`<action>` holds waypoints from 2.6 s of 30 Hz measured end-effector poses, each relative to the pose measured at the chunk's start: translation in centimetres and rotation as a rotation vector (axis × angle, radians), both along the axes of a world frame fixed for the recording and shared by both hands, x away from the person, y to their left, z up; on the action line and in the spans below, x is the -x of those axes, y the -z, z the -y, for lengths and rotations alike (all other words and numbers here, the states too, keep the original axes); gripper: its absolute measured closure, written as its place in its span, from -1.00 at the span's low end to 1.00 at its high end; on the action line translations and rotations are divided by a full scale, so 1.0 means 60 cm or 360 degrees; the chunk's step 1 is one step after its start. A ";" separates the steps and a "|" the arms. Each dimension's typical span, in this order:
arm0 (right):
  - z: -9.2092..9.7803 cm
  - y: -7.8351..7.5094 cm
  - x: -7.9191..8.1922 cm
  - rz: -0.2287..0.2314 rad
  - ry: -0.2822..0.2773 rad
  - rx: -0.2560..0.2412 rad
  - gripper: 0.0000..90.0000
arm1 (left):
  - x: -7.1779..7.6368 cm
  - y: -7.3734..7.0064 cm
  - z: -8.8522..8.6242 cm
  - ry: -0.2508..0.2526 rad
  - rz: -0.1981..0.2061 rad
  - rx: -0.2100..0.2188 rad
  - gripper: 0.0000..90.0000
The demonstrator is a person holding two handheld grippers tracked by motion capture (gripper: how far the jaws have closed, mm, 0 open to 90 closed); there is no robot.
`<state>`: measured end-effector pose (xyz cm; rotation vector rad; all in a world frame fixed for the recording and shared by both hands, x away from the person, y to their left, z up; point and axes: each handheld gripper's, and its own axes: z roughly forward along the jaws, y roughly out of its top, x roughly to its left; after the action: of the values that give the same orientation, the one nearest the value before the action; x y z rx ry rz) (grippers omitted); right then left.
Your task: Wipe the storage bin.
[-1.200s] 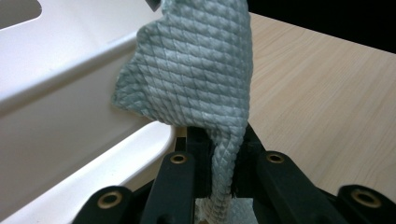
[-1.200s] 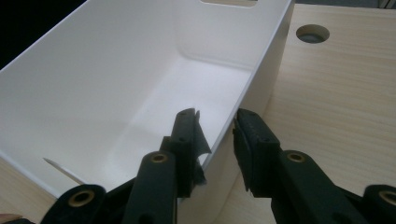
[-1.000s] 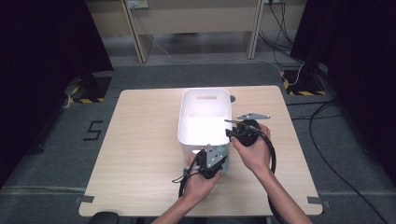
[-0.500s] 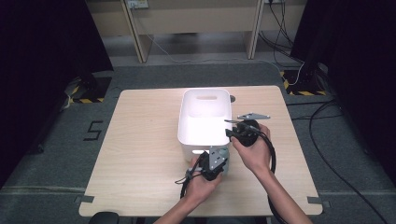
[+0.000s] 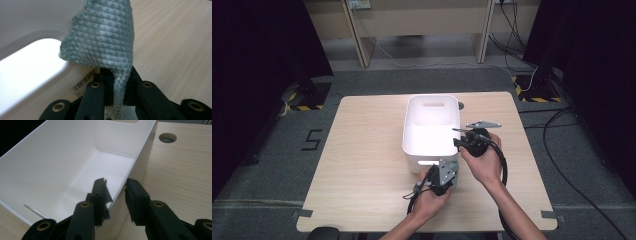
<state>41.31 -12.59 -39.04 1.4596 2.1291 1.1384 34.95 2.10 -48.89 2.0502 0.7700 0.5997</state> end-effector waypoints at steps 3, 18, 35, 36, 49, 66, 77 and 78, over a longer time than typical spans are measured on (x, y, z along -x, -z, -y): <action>0.000 0.000 0.000 -0.0006 0.0002 -0.0004 0.55 | -0.002 0.002 0.005 0.0007 0.0004 -0.0010 0.80; 0.001 0.000 0.000 -0.0006 0.0002 -0.0006 0.54 | -0.006 -0.010 0.014 0.0016 0.0026 0.0008 0.80; 0.002 0.000 0.000 -0.0008 -0.0006 -0.0009 0.54 | -0.004 -0.068 0.013 0.0007 0.0073 0.0108 0.80; 0.002 0.000 0.000 -0.0007 -0.0006 -0.0009 0.54 | -0.003 -0.069 0.013 0.0010 0.0070 0.0109 0.80; 0.002 0.000 -0.001 -0.0007 -0.0008 -0.0011 0.53 | 0.008 -0.073 0.012 0.0028 0.0096 0.0103 0.80; 0.003 0.002 -0.003 0.0004 -0.0001 -0.0032 0.35 | 0.056 -0.079 -0.090 -0.0014 0.0055 0.0170 0.80; 0.005 -0.006 -0.019 -0.0010 0.0046 -0.0020 0.38 | 0.070 -0.105 -0.265 -0.0294 0.0101 0.0202 0.80; 0.004 -0.007 -0.020 -0.0019 0.0051 -0.0018 0.40 | 0.069 -0.107 -0.279 -0.0329 0.0108 0.0197 0.80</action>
<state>42.52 -12.84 -38.64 1.5031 2.1030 1.1348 30.79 18.84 -42.47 1.8419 0.9622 0.7148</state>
